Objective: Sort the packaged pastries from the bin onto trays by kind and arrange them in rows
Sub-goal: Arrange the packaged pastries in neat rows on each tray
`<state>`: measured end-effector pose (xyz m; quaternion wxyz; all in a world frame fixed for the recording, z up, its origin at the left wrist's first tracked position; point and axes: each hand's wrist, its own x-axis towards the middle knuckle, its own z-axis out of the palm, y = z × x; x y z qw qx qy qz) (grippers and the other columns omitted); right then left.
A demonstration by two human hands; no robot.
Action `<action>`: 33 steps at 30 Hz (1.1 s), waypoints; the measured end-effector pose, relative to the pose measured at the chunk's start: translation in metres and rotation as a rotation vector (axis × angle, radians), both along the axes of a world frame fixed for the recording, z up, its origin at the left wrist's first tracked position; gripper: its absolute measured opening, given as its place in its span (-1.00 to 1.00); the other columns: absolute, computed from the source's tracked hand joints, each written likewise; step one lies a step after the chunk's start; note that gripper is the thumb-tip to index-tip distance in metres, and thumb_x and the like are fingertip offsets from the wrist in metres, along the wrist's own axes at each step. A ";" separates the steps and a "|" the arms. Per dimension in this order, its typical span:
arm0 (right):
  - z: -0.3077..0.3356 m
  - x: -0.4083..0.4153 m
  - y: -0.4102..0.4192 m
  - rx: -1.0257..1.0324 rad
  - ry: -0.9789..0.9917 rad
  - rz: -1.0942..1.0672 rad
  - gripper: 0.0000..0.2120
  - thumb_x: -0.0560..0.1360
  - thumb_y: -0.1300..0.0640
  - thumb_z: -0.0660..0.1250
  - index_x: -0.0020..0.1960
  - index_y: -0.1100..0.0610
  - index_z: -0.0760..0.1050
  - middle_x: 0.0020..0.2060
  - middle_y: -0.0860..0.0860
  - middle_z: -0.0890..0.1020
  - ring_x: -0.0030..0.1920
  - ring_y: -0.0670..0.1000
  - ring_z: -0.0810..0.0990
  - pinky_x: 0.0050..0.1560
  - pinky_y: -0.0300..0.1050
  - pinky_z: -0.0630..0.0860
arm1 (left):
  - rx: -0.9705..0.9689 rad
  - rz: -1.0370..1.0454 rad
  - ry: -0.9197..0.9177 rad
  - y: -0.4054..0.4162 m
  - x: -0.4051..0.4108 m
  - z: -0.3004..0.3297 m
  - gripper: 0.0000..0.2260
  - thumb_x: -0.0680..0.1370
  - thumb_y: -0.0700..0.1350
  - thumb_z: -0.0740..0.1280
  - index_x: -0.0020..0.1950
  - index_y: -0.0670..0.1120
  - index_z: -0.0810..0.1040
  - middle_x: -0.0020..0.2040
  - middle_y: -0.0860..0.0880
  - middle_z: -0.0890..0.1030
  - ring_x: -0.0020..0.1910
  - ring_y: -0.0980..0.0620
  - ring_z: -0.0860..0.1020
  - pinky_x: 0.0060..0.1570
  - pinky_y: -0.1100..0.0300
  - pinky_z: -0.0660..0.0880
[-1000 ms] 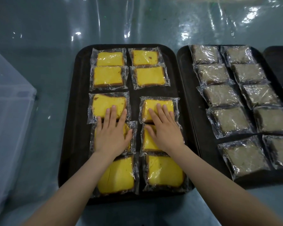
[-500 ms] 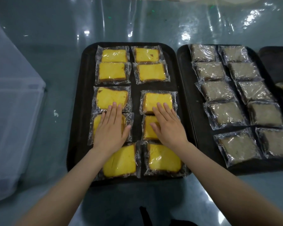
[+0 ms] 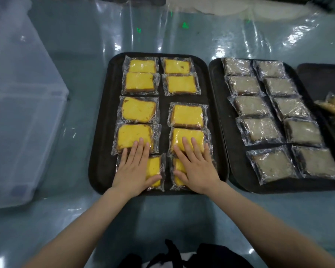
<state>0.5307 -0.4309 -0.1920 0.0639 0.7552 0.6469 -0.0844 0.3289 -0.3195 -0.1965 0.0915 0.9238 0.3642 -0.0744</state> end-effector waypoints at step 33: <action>0.014 0.005 0.034 0.088 0.164 -0.114 -0.26 0.51 -0.34 -0.25 0.57 0.04 -0.20 0.54 0.01 -0.22 0.49 0.01 -0.36 0.49 0.05 -0.29 | -0.035 0.071 -0.027 0.032 -0.012 0.015 -0.04 0.31 0.53 -0.18 0.47 -0.07 -0.40 0.50 -0.07 -0.33 0.47 0.02 -0.28 0.40 0.11 -0.24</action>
